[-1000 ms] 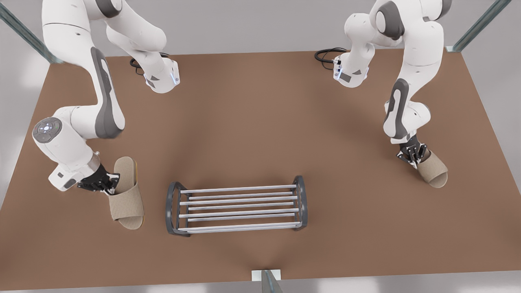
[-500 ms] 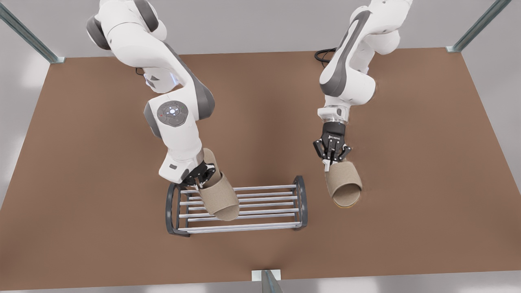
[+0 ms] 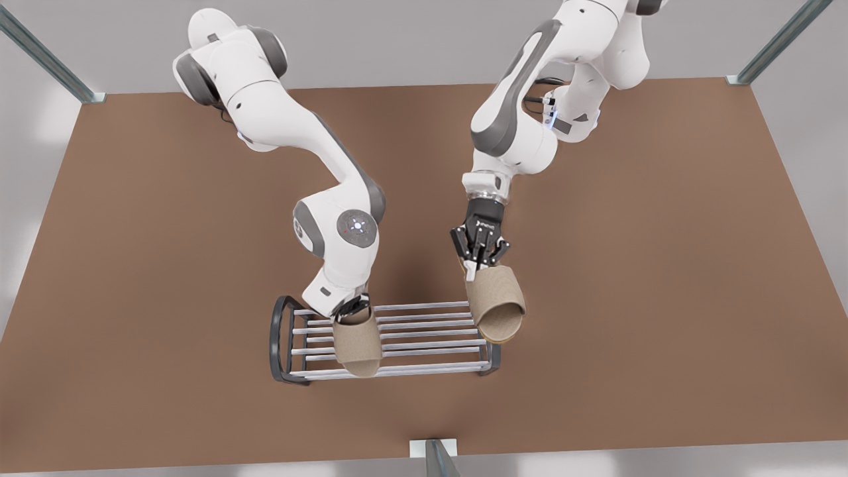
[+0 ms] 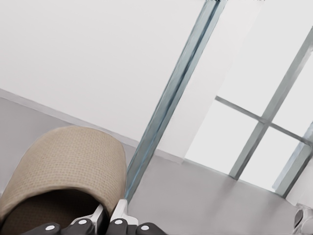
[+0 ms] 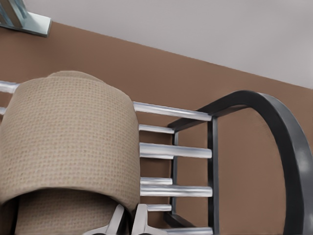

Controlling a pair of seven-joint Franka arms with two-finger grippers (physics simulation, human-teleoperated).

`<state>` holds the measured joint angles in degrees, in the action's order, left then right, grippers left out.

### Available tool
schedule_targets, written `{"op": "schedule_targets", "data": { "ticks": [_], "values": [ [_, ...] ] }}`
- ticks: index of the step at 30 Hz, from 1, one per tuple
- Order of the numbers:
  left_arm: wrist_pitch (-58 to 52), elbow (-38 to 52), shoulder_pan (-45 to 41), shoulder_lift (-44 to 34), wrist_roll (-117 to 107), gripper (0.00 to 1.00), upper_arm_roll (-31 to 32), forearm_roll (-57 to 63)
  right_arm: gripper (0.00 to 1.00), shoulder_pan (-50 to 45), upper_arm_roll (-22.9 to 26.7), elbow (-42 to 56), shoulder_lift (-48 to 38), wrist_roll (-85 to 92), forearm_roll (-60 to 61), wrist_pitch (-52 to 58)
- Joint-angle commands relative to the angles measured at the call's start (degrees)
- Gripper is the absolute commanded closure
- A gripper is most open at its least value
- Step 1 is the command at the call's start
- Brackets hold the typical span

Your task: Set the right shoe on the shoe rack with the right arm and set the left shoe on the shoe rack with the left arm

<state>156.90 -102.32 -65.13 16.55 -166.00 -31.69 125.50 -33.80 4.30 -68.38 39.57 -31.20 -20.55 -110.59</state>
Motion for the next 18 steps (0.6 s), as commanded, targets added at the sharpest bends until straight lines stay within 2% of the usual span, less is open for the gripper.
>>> {"op": "schedule_targets", "data": {
  "ticks": [1, 2, 3, 4, 5, 10, 18],
  "values": [
    [-0.7, 1.2, -0.7, 0.3, -19.1, 0.79, 0.0, -2.3, 0.79, 0.1, 0.0, -0.1, 0.6, -13.8, -2.1, -0.8],
    [-0.7, 2.3, -0.7, 0.9, -19.1, 0.79, 0.2, -2.6, 0.79, 0.1, 0.0, -0.2, 0.7, -13.5, -2.4, -0.7],
    [-0.7, 2.6, -0.8, 1.6, -19.1, 0.79, 0.3, -3.2, 0.64, 0.3, 0.0, -0.3, 0.7, -12.8, -2.5, -0.7],
    [-1.5, 3.1, -2.5, 2.6, -19.1, 0.79, 0.3, -5.5, 0.45, 0.3, 0.0, -0.4, 0.7, -12.7, -2.6, -0.7],
    [-2.2, 3.4, -3.1, 3.5, -19.1, 0.79, 0.3, -6.5, 0.0, 0.5, -0.1, -0.4, 0.6, -11.7, -3.5, -0.7],
    [-4.3, 6.4, -4.0, 9.0, -19.1, 0.79, 0.3, -12.1, 0.0, 1.1, -0.2, -1.6, 0.2, -8.6, -3.5, -0.6],
    [-4.4, 13.5, -1.8, 20.7, -19.1, 0.79, 0.3, -15.2, 0.0, 6.7, -0.4, -2.7, -5.2, 13.1, -5.6, 0.1]
  ]
}}
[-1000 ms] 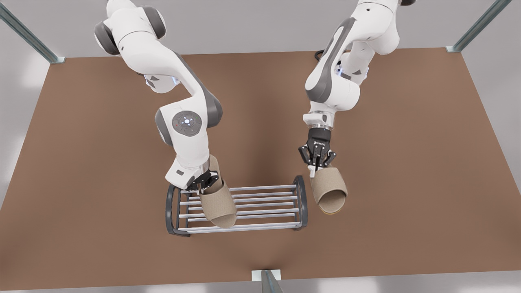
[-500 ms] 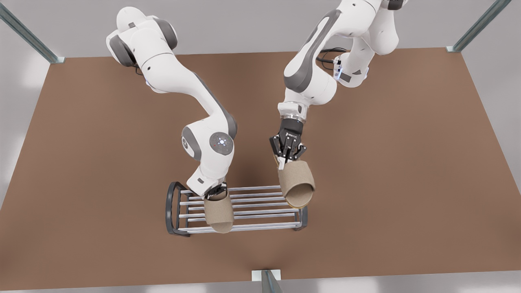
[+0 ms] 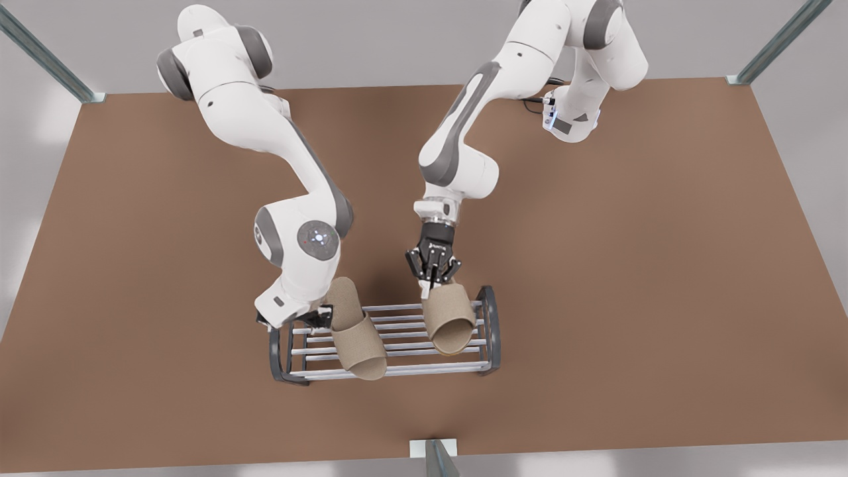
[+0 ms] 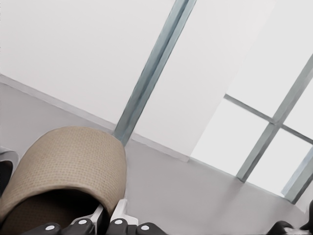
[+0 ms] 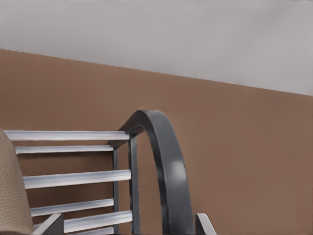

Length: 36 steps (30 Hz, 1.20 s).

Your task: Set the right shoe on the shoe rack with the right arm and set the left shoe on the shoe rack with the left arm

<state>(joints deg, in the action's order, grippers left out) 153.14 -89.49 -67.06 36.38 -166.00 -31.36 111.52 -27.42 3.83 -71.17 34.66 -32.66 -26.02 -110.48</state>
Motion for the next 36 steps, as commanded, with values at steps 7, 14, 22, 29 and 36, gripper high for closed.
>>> {"op": "schedule_targets", "data": {
  "ticks": [7, 14, 22, 29, 36],
  "values": [
    [-1.0, 8.5, 1.1, 9.0, -19.1, 0.79, 0.0, -5.1, 0.0, 27.0, -11.4, -8.9, -21.3, 32.7, 25.9, 22.8],
    [-1.4, 13.7, 3.7, 14.0, -18.7, 0.79, 0.2, -5.5, 0.0, 34.4, -12.6, -11.0, -21.7, 27.1, 25.1, 26.7],
    [-1.4, 12.1, 2.3, 13.6, -18.7, 0.79, 0.1, -5.3, 0.0, 36.5, -12.6, -9.9, -21.7, 26.9, 24.7, 27.0],
    [-1.4, 10.8, 3.0, 12.7, -18.7, 0.02, -0.3, -5.3, 0.0, 36.4, -12.6, -9.9, -21.4, 26.9, 24.7, 26.7],
    [-3.6, 10.4, 3.8, 13.1, -18.7, 0.0, -0.3, -5.2, 0.0, 36.1, -12.7, -9.6, -21.0, 27.0, 23.1, 26.7]
  ]
}}
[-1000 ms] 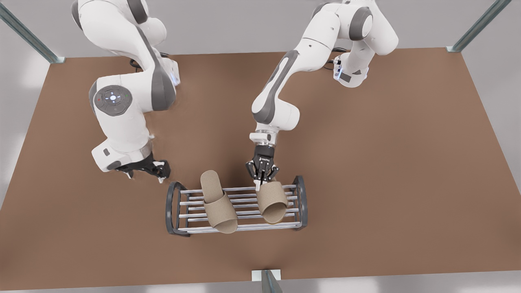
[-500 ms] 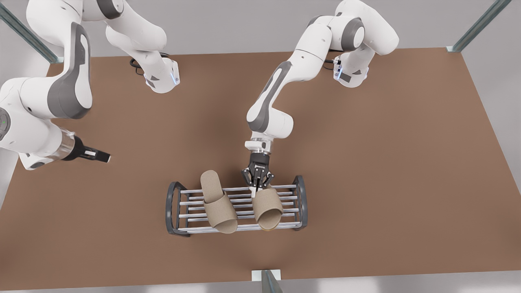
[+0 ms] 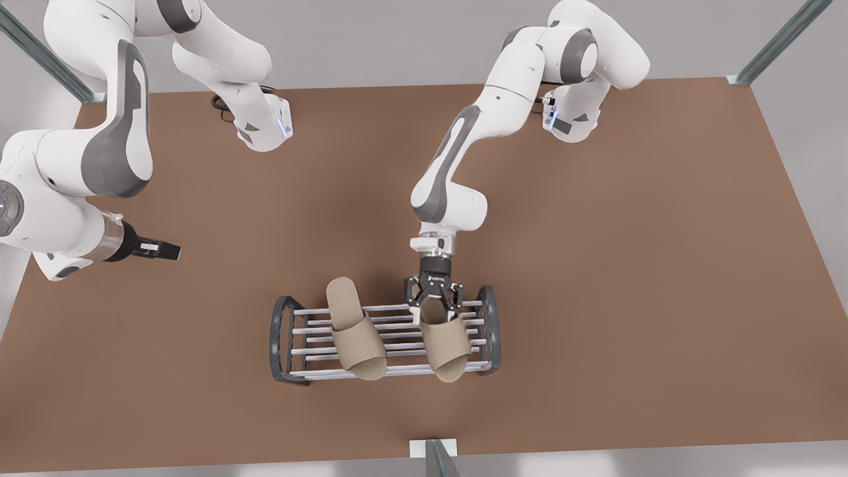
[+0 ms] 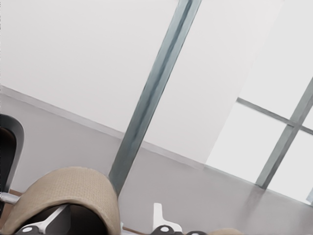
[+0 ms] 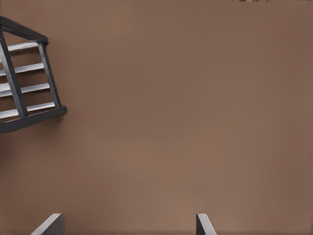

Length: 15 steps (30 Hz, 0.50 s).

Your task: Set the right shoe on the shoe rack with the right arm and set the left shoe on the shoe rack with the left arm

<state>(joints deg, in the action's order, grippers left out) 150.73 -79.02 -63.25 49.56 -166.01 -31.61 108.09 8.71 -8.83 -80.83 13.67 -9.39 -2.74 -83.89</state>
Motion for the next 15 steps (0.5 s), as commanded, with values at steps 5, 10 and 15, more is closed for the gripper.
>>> {"op": "schedule_targets", "data": {
  "ticks": [5, 10, 15],
  "values": [
    [-3.0, -0.9, -0.9, -0.2, -18.7, 0.0, 0.1, -1.9, 0.0, 0.1, 0.0, 0.1, 0.0, 3.9, -0.3, 0.1],
    [-4.3, -1.3, -1.5, -0.2, -18.7, 0.0, 0.2, -2.0, 0.0, 0.1, 0.0, 0.2, 0.0, 3.9, -0.2, 0.1],
    [-5.9, -3.4, -4.5, -1.0, -18.7, 0.0, 0.4, -4.2, 0.0, 0.3, 0.0, 0.2, -0.1, 3.9, -0.9, 0.1]
  ]
}}
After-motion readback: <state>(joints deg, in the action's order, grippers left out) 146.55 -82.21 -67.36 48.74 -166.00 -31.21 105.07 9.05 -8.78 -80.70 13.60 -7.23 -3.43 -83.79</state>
